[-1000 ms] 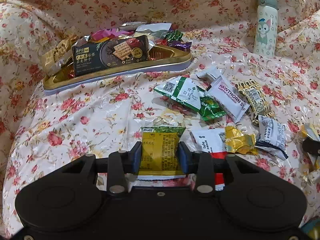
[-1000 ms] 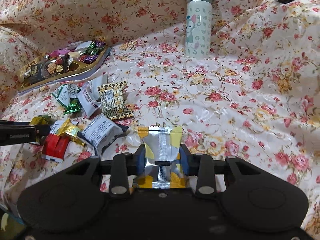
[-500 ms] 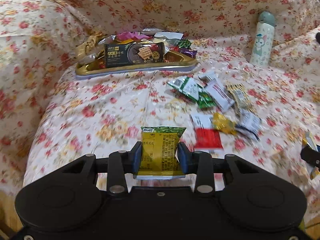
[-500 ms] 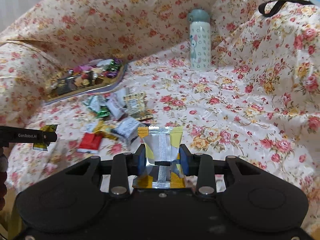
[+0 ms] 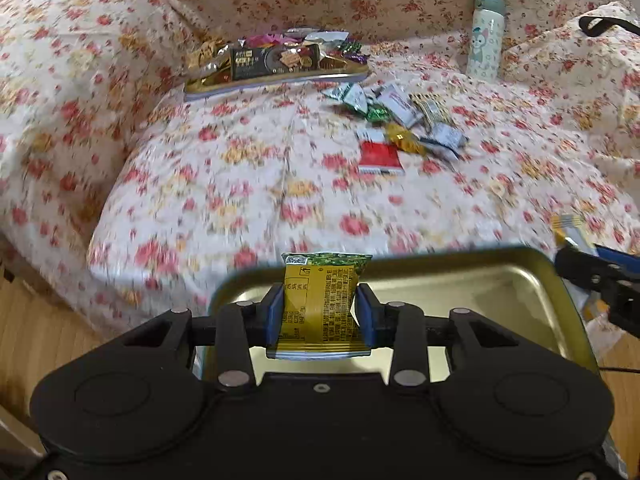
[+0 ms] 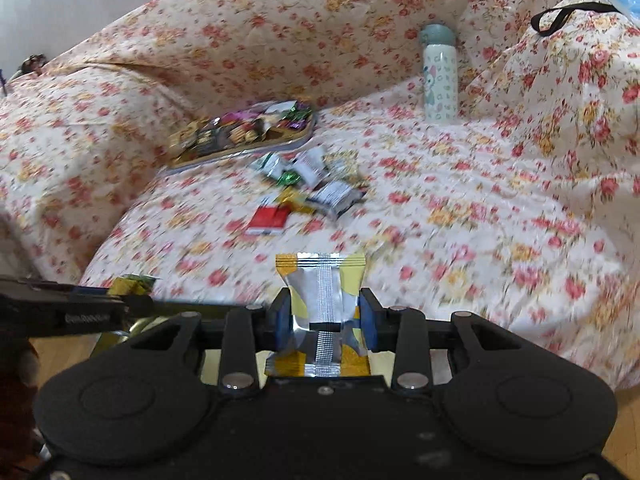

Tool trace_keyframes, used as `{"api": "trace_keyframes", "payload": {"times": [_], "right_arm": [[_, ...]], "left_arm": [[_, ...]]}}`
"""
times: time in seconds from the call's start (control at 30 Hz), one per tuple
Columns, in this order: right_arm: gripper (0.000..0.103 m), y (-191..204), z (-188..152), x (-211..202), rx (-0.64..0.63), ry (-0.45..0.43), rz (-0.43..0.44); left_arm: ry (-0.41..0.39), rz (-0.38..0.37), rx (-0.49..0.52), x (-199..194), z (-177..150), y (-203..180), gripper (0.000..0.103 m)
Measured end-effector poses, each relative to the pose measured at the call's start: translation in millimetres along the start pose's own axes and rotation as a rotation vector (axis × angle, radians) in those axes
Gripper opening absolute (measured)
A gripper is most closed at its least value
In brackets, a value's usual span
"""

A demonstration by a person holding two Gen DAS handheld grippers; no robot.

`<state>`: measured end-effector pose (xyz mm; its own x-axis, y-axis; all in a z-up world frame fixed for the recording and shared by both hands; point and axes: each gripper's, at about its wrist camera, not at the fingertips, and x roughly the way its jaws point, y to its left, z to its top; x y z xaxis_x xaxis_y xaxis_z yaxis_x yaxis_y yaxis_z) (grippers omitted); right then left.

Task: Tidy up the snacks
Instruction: 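Carry both held snack packs back over the gold metal tray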

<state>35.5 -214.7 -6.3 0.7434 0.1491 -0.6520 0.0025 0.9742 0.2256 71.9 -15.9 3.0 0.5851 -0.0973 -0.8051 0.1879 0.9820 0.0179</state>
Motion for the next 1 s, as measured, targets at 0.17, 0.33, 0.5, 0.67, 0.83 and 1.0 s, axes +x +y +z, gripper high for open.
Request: {"api": "trace_keyframes", "payload": {"times": [0.17,0.33,0.5,0.67,0.83,1.0], "right_arm": [[0.037,10,-20,-19,-0.012,0.021,0.021],[0.037,15,-34,-28,-0.034,0.057,0.024],[0.037,17,-43,-23,-0.034,0.110,0.031],[0.037,15,-52,-13,-0.004,0.177,0.043],[0.037,13,-55,-10,0.015,0.202,0.039],[0.037,17,-57,-7,0.004,0.219,0.042]], "left_arm": [[0.001,-0.009,-0.023,-15,-23,-5,0.046],[0.025,0.013,-0.033,-16,-41,-8,0.046],[0.080,0.013,-0.035,-8,-53,-8,0.046],[0.119,0.008,-0.070,-4,-58,-3,0.046],[0.174,-0.005,-0.087,3,-61,0,0.046],[0.178,0.001,-0.090,2,-61,0,0.047]]}}
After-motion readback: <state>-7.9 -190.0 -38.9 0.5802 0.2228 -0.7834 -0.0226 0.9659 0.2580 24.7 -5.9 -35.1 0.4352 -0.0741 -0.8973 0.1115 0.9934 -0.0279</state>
